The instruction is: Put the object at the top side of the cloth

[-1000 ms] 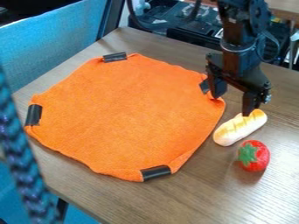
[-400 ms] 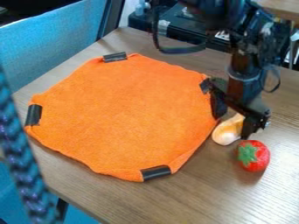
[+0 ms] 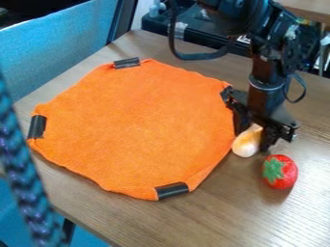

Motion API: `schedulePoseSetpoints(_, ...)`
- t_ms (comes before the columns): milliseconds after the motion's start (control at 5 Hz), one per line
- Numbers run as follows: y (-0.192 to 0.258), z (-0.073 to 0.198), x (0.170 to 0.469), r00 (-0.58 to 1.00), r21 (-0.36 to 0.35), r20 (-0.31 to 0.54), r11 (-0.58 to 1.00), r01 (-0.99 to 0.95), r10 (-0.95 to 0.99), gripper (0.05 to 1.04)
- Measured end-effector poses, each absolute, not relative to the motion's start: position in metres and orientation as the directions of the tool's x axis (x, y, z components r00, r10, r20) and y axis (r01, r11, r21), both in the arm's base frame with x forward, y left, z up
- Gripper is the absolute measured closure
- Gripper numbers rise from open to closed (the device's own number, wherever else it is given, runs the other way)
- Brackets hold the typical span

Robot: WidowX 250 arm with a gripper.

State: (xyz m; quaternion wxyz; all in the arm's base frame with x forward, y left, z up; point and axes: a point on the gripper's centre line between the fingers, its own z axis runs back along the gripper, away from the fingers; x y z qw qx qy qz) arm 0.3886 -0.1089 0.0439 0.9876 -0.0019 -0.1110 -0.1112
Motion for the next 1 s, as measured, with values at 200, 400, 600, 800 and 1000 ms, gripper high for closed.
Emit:
schedulePoseSetpoints(200, -0.102, 0.044, 0.391, 0.954, 0.002, 0.223, 0.978, 0.207, -0.203, 0.484)
schedulePoseSetpoints(400, -0.083, 0.048, 0.403, 0.966, -0.090, 0.221, 0.983, 0.158, -0.135, 0.485)
schedulePoseSetpoints(600, -0.066, 0.051, 0.407, 0.970, -0.196, 0.239, 0.976, 0.091, -0.042, 0.485)
schedulePoseSetpoints(800, -0.054, 0.066, 0.407, 0.967, -0.334, 0.251, 0.941, 0.043, 0.045, 0.485)
schedulePoseSetpoints(1000, -0.032, 0.070, 0.402, 0.960, -0.392, 0.242, 0.919, -0.033, 0.137, 0.485)
